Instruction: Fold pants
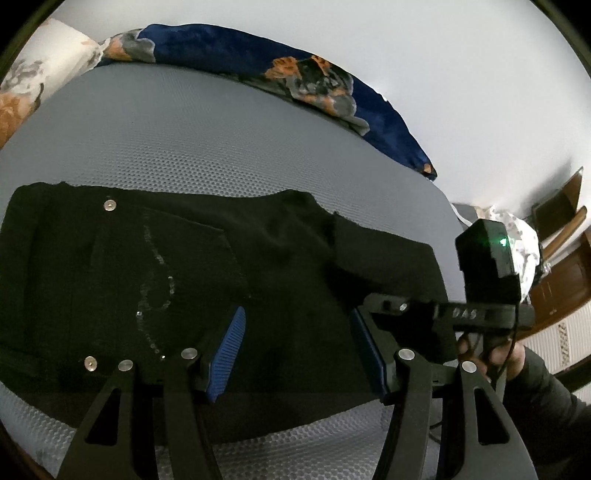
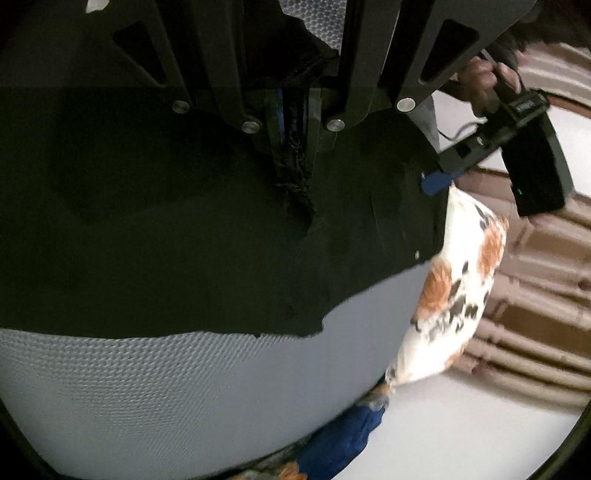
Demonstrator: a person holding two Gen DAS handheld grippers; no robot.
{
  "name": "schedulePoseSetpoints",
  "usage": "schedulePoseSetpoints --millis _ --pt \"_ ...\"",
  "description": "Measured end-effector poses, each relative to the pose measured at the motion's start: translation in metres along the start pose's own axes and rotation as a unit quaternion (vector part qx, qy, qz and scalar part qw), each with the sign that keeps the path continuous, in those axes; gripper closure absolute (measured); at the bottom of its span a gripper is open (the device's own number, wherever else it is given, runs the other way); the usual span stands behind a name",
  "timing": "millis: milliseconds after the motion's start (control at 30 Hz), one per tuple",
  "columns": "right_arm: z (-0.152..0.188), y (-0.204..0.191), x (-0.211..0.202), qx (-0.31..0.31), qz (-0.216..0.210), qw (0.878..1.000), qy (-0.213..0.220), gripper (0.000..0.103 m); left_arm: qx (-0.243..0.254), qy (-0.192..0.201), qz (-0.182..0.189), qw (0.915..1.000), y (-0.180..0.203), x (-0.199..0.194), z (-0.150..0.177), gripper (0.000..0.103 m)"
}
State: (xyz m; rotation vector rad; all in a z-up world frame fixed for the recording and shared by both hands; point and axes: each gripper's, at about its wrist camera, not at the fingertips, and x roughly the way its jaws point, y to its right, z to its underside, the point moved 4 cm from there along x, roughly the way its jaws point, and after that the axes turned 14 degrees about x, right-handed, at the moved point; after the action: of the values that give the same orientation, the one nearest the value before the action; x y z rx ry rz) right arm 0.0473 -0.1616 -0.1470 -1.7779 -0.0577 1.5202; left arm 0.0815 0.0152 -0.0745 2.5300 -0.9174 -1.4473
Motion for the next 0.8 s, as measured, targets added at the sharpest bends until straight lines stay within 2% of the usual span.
schedulePoseSetpoints --millis 133,200,267,400,500,667,800 --pt "0.002 -0.002 0.005 -0.020 0.023 1.000 -0.002 0.088 0.003 -0.006 0.011 0.9999 0.004 0.007 -0.002 0.043" --pt "0.002 -0.002 0.004 -0.021 0.033 0.999 -0.004 0.078 0.000 -0.007 0.020 0.9998 0.007 0.010 -0.004 0.043" --pt "0.005 -0.008 -0.002 -0.028 0.033 0.999 -0.004 0.061 -0.002 -0.007 0.032 0.9995 0.010 0.011 -0.005 0.043" --pt "0.004 -0.013 -0.032 -0.028 0.023 0.999 0.037 0.056 -0.006 -0.015 0.061 0.9980 0.016 0.017 -0.006 0.043" --pt "0.003 0.000 -0.064 -0.004 0.030 0.996 0.089 0.049 -0.012 -0.031 0.094 0.9951 0.021 0.027 -0.006 0.043" --pt "0.009 0.027 -0.104 0.045 0.030 0.988 0.148 0.049 -0.042 -0.068 0.158 0.9841 0.029 0.050 -0.006 0.043" --pt "0.015 0.042 -0.122 0.069 0.033 0.982 0.175 0.047 -0.068 -0.104 0.179 0.9760 0.028 0.066 -0.004 0.044"
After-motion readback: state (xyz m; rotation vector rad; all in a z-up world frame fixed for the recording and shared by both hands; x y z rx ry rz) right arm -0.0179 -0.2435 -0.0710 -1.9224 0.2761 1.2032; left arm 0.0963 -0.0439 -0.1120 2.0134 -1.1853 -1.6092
